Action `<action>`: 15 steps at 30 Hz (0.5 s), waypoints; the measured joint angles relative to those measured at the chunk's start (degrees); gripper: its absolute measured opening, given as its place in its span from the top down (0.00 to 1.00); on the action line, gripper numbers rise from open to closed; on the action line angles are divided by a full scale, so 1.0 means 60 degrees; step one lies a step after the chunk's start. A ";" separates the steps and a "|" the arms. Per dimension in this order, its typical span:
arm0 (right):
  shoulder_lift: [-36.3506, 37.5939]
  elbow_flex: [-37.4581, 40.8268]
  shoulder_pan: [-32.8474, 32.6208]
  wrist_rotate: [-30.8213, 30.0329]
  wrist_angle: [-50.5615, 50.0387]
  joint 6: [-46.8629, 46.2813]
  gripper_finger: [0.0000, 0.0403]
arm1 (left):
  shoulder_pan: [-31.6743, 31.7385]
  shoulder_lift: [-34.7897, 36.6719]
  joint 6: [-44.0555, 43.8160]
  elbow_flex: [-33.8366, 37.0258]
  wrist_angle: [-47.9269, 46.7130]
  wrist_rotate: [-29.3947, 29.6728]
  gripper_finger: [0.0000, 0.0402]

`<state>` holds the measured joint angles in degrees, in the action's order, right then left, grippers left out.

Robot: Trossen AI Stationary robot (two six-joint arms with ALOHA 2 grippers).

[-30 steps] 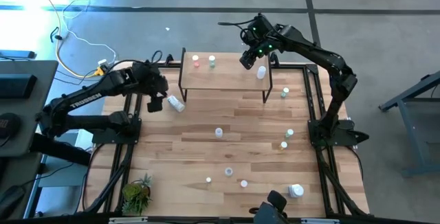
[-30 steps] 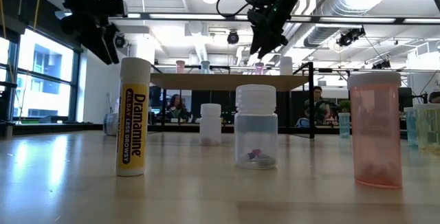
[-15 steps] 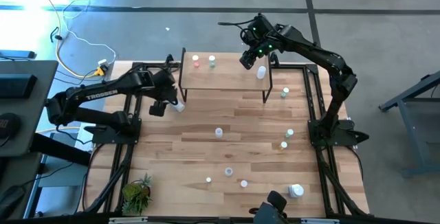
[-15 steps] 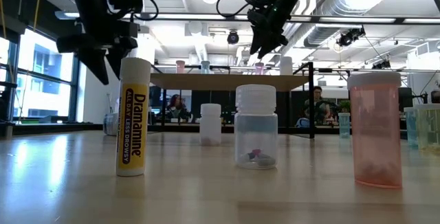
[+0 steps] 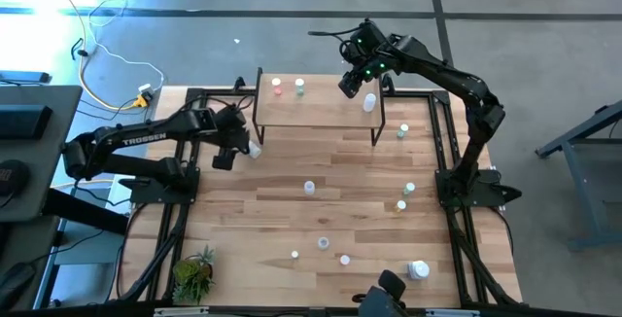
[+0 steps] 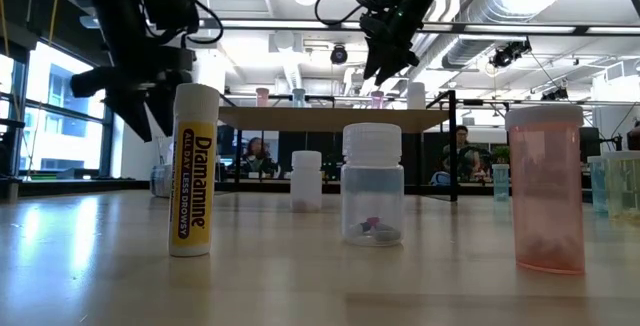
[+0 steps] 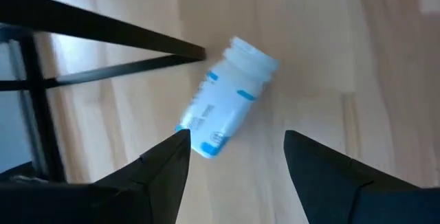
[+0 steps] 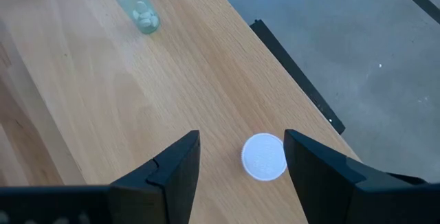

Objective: Pick and place medicine bottles onto shelf by color
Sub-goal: Put the white pill bottle on the shelf

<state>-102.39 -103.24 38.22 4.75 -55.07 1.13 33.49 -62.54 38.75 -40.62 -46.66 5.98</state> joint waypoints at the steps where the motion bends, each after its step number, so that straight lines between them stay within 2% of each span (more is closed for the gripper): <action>1: 0.0000 0.0000 0.0000 0.0000 0.0000 -0.0052 0.50 | 0.0031 0.0000 -0.0089 0.0000 0.0111 0.0029 0.44; 9: 0.0000 0.0000 0.0000 -0.0003 0.0000 -0.0192 0.50 | 0.0190 0.0000 -0.0642 0.0000 0.0208 0.0203 0.44; 15: 0.0000 0.0000 0.0000 -0.0003 0.0000 -0.0193 0.50 | 0.0146 0.0000 -0.1181 0.0000 0.0267 0.1058 0.44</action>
<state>-102.39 -103.24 38.22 4.73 -55.07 -0.03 34.37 -62.54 31.67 -40.62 -45.06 12.33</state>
